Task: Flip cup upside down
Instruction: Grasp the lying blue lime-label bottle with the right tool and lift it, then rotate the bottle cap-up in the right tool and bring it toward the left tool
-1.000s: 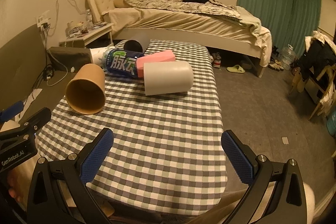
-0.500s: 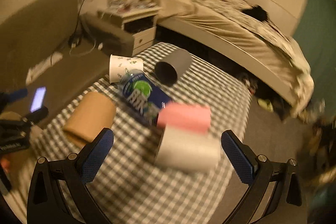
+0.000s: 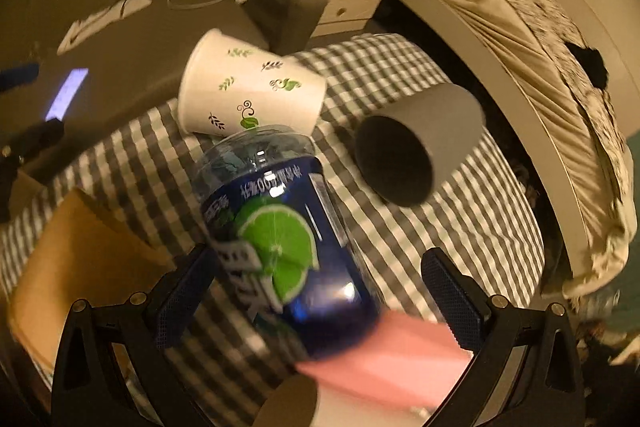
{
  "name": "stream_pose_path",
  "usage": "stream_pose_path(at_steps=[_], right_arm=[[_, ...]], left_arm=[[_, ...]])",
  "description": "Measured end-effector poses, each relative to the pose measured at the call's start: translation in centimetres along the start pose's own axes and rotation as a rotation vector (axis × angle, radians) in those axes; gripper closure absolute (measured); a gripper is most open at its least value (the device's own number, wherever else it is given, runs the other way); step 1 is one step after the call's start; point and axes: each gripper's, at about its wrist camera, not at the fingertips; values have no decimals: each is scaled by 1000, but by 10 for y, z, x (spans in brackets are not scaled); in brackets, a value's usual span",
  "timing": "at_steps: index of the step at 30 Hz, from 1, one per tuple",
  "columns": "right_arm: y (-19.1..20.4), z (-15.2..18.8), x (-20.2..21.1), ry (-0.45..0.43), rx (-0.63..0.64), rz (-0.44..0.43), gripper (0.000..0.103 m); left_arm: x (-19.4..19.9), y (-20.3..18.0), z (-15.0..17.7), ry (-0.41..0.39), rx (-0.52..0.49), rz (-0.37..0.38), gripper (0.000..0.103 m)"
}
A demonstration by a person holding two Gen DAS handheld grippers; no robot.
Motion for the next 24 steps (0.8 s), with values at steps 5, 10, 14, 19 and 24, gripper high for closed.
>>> stream_pose_path(at_steps=[5,10,14,19,24], right_arm=[[6,-4,-13,12,58,1,7],[13,-4,-12,23,91,27,32],[6,-6,12,-14,41,53,33],[-8,-14,61,-72,-44,100,33],[-20,-9,128,-112,-186,111,34]], left_arm=[[-6,3,-1,14,11,14,7],[-2,4,0,7,22,16,7],[10,3,1,-21,28,8,7],[33,-2,4,-54,31,8,7],[78,-13,15,-117,2,29,7]])
Point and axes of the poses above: each gripper's, at about its wrist camera, not at the fingertips, and x roughly against the way its jaws point, y to its left, z to its underside, and after that the axes turned 12 degrees about z, right-handed
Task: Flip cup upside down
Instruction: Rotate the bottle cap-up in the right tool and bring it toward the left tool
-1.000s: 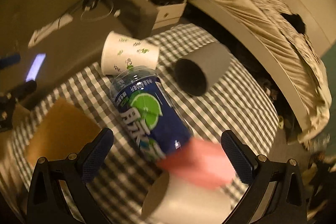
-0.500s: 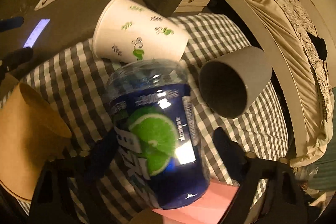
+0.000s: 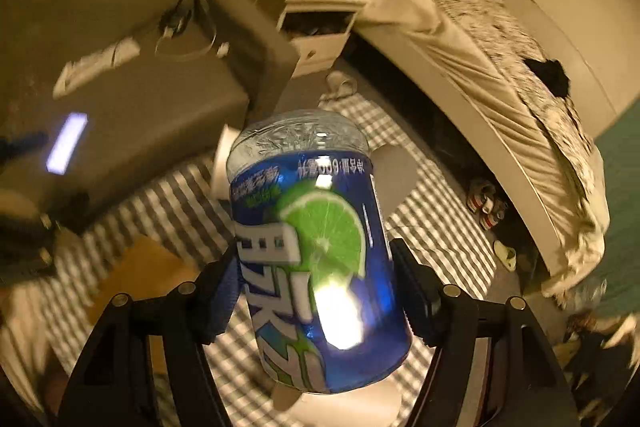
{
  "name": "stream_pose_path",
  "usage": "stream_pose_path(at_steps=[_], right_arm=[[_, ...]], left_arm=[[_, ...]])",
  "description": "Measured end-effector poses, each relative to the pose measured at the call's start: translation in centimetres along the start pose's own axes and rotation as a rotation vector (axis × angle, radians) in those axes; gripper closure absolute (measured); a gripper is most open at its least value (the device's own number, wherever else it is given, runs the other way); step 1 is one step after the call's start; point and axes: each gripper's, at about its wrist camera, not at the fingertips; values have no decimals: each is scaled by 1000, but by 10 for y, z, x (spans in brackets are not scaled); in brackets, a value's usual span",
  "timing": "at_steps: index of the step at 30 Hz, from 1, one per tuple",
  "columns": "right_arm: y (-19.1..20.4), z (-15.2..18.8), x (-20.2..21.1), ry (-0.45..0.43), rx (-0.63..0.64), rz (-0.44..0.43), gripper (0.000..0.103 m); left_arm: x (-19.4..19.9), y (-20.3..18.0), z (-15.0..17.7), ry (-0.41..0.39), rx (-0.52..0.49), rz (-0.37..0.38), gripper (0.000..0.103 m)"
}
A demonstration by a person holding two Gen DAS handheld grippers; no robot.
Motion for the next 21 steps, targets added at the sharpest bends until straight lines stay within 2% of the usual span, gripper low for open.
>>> stream_pose_path(at_steps=[4,8,14,18,21], right_arm=[[-1,18,43,41,-113,7,34],[14,69,68,156,-256,8,34],[48,155,63,304,-475,-74,34],[59,189,51,361,-592,-77,34],[62,200,39,382,-649,-66,34]], left_arm=[[30,-8,13,-29,-10,36,7],[48,-15,36,-24,-32,59,7],[52,-25,72,20,-100,55,7],[50,-30,88,31,-115,73,7],[49,-34,91,27,-124,82,7]])
Point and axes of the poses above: each gripper's, at about its wrist camera, not at the fingertips, and x roughly against the way its jaws point, y to its left, z to its underside, and after that the axes turned 12 degrees about z, right-handed
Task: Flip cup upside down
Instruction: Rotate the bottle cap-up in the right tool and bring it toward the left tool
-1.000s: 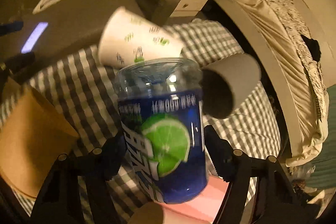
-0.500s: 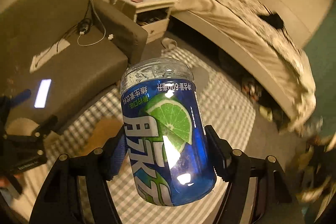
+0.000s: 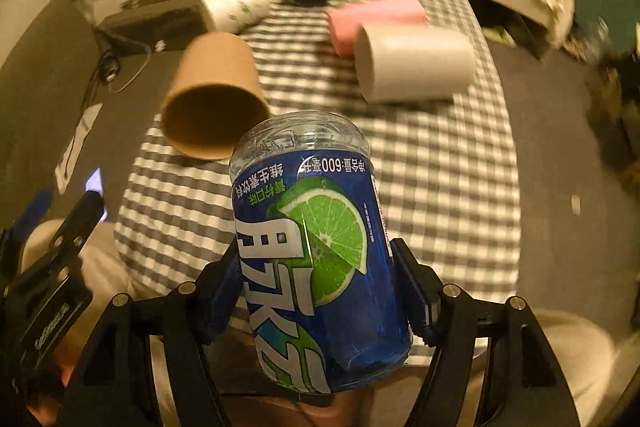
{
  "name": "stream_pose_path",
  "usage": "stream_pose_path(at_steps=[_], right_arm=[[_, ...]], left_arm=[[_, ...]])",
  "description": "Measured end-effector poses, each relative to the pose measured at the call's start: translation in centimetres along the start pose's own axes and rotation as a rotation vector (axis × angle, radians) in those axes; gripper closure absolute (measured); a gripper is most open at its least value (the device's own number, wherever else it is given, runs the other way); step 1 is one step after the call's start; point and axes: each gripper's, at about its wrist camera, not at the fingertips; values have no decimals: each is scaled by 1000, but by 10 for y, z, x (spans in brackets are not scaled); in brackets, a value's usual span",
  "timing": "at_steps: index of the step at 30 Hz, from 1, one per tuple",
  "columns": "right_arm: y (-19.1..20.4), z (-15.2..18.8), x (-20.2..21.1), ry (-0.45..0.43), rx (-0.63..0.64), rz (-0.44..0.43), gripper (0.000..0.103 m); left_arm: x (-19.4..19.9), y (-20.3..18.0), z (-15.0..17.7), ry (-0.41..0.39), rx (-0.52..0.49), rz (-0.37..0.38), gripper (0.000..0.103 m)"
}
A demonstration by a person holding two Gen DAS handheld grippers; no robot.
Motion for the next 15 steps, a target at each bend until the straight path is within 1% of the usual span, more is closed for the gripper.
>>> stream_pose_path(at_steps=[10,15], right_arm=[[-2,0,-21,4,-17,36,34],[-8,2,-21,-4,-21,7,33]], left_arm=[[-7,-8,-3,5,-25,1,7],[-10,-15,-3,22,-47,-5,7]])
Point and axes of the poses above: each gripper's, at about its wrist camera, not at the fingertips, and x roughly against the way its jaws point, y to its left, z to its underside, and after that the axes turned 12 degrees about z, right-handed
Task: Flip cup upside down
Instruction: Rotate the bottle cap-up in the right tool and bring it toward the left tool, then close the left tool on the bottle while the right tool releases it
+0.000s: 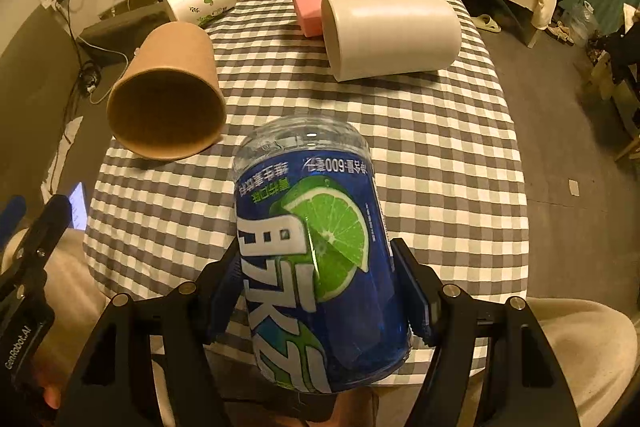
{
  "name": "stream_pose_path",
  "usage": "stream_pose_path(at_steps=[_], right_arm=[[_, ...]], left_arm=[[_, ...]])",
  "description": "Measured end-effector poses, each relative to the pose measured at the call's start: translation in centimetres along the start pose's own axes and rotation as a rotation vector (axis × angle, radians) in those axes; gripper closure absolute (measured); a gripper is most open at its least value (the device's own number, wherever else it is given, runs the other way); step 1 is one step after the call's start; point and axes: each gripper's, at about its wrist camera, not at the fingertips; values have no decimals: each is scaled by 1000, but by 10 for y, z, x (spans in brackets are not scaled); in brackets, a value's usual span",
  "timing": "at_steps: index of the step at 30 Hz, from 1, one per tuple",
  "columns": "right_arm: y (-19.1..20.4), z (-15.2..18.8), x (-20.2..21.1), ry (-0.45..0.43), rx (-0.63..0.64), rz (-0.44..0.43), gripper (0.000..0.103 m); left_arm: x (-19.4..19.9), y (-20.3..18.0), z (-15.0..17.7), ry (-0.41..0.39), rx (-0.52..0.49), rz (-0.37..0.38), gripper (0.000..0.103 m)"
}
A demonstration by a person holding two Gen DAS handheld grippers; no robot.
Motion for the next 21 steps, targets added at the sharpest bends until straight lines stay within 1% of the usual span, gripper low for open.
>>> stream_pose_path(at_steps=[1,2,4,6,10,13,14,15,17,19,21], right_arm=[[-1,0,2,-6,3,-3,26],[-3,0,9,-27,10,-9,22],[-8,-1,21,-59,18,-20,21],[-19,-2,36,-103,17,-36,16],[-46,-5,55,-162,9,-41,15],[-75,-3,63,-226,1,10,15],[-79,-4,63,-239,1,28,15],[-89,-3,63,-264,-1,58,15],[-102,-2,60,-290,-12,80,15],[-116,-1,54,-307,-34,82,15],[-127,0,44,-298,-52,70,15]], left_arm=[[-1,-2,0,8,-3,-2,7],[-2,-4,0,14,-4,-1,7],[-2,-9,0,33,4,30,7],[0,-16,-1,36,12,56,7],[3,-41,-4,56,-15,79,7],[1,-61,-8,86,-30,103,7],[-2,-70,-10,102,-38,108,7],[-4,-78,-11,115,-45,110,7],[-11,-93,-13,141,-58,123,7],[-17,-103,-17,157,-64,133,7],[-24,-114,-20,178,-61,149,7]])
Point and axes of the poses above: each gripper's, at about its wrist camera, not at the fingertips, and x roughly against the way its jaws point, y to its left, z to its underside, and after that the axes turned 12 degrees about z, right-handed
